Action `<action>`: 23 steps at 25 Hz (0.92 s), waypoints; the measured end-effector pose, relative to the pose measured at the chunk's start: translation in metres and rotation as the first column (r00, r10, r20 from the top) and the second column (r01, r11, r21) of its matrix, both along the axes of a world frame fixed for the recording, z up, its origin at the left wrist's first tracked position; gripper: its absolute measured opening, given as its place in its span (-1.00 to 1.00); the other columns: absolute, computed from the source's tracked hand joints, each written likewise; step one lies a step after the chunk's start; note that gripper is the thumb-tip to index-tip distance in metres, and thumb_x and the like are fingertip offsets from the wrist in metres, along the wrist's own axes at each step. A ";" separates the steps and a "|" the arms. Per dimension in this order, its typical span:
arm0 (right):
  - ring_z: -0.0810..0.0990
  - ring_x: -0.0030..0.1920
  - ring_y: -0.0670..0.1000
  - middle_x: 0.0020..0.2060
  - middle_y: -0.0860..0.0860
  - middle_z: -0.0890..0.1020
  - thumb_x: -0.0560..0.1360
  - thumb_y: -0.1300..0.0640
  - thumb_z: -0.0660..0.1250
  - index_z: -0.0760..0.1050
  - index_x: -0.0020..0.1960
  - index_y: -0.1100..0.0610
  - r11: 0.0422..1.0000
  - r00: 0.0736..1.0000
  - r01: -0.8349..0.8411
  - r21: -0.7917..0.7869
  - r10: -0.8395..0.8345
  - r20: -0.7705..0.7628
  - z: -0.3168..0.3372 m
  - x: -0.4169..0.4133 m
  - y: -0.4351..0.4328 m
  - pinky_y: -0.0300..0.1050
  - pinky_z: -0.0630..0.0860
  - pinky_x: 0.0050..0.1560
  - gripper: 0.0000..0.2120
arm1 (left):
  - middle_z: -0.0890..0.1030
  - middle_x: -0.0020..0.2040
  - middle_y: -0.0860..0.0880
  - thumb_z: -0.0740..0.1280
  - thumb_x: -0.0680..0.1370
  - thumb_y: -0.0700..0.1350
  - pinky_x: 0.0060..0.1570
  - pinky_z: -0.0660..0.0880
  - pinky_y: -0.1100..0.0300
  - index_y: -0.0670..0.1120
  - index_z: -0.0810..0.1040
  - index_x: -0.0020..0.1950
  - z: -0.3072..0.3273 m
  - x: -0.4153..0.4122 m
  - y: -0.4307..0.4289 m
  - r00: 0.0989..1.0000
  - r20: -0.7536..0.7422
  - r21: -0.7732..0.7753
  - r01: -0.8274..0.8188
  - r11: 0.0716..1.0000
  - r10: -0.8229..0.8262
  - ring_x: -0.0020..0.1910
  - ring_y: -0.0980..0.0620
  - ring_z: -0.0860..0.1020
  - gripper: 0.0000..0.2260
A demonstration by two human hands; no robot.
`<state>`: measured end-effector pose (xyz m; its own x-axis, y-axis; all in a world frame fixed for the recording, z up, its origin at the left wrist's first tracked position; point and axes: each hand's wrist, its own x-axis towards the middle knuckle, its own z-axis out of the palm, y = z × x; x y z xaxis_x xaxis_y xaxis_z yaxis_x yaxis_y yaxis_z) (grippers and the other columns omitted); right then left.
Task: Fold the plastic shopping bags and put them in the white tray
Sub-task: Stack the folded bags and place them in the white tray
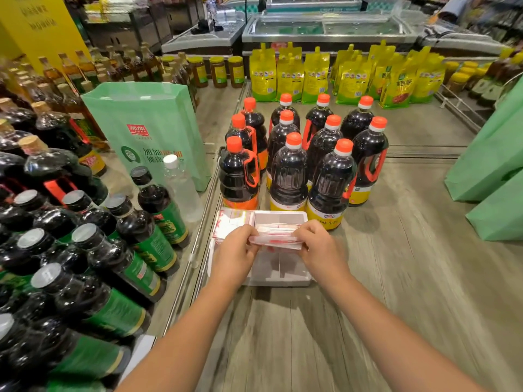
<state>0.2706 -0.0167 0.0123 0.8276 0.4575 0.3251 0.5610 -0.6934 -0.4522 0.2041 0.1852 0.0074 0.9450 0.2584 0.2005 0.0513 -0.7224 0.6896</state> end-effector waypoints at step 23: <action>0.54 -0.08 0.04 -0.07 -0.08 0.53 0.54 -0.08 0.31 0.47 0.04 0.00 0.971 0.995 -0.033 -0.237 0.009 -0.100 0.027 0.001 -0.003 -0.04 0.48 -0.22 -0.83 | 0.55 -0.03 0.08 0.37 0.58 0.02 -0.13 0.50 0.08 0.01 0.56 0.08 -0.005 -0.001 -0.001 0.987 0.113 0.244 0.085 0.966 -0.116 -0.02 0.03 0.51 -0.86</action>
<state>0.2717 -0.0201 0.0393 0.8392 0.5297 0.1230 0.5381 -0.7761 -0.3289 0.2035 0.1845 0.0027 0.9272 0.0941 0.3625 -0.1054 -0.8632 0.4938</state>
